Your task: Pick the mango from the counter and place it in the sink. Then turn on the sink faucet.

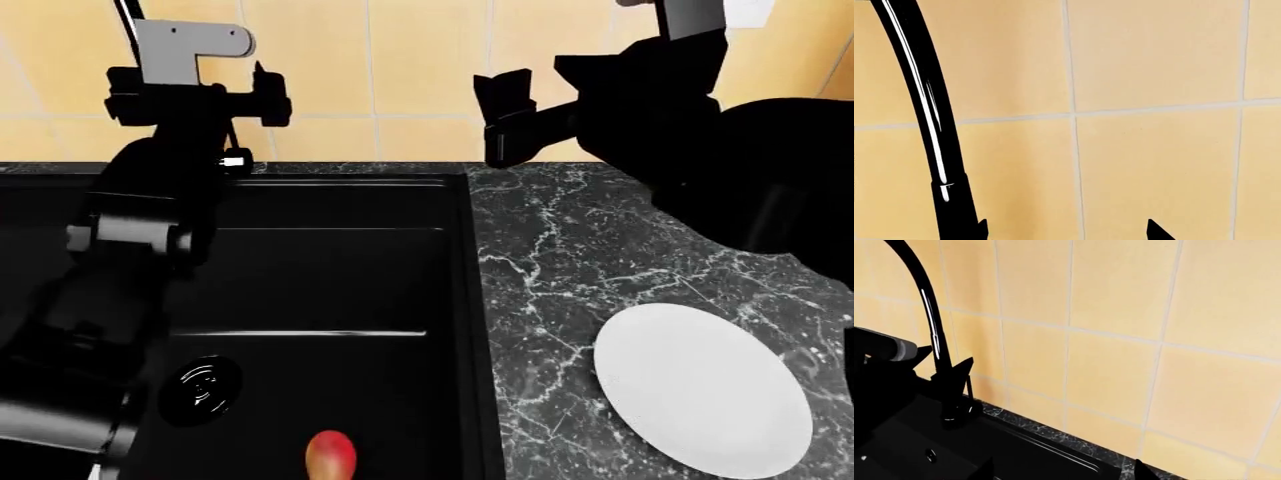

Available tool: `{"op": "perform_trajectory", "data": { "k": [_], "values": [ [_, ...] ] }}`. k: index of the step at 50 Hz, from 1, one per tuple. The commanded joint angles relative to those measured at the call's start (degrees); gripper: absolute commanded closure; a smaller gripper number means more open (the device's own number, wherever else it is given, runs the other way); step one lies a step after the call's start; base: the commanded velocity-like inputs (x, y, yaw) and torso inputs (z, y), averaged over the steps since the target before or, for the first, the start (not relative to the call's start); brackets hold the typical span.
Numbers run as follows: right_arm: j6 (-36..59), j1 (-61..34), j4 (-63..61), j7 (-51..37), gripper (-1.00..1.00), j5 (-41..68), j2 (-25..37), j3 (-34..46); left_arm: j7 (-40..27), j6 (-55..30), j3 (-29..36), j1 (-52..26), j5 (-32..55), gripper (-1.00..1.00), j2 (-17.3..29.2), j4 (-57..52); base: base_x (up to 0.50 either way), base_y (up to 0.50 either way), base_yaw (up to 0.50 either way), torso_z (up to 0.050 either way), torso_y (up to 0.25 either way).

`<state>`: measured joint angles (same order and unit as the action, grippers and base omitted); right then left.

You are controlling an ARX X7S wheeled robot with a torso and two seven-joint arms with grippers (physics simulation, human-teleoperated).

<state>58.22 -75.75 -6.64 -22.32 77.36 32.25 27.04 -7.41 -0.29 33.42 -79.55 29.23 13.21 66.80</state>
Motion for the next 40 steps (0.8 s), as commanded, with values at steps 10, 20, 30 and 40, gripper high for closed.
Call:
{"op": "perform_trajectory", "data": {
  "k": [10, 20, 30, 40],
  "values": [
    [-0.7, 0.7, 0.1, 0.7, -1.00, -0.3, 0.2, 0.3, 3.1, 4.3, -10.9, -0.7, -12.1, -1.00, -3.2, 8.2, 0.00, 0.00, 0.00, 0.000, 0.000],
    [-0.9, 0.9, -0.1, 0.7, -1.00, -0.1, 0.4, 0.3, 4.3, 3.8, -19.1, 0.2, -18.7, -1.00, -3.5, 8.2, 0.00, 0.00, 0.00, 0.000, 0.000],
    [-1.1, 1.0, -0.3, 0.5, -1.00, 0.0, 0.5, 0.3, 6.0, 1.2, -25.9, 1.0, -23.4, -1.00, -3.9, 8.2, 0.00, 0.00, 0.00, 0.000, 0.000],
    [-1.2, 1.1, -0.3, 0.6, -1.00, 0.2, 0.7, 0.2, 7.0, 1.4, -29.6, 1.6, -26.3, -1.00, -4.3, 8.2, 0.00, 0.00, 0.00, 0.000, 0.000]
  ]
}}
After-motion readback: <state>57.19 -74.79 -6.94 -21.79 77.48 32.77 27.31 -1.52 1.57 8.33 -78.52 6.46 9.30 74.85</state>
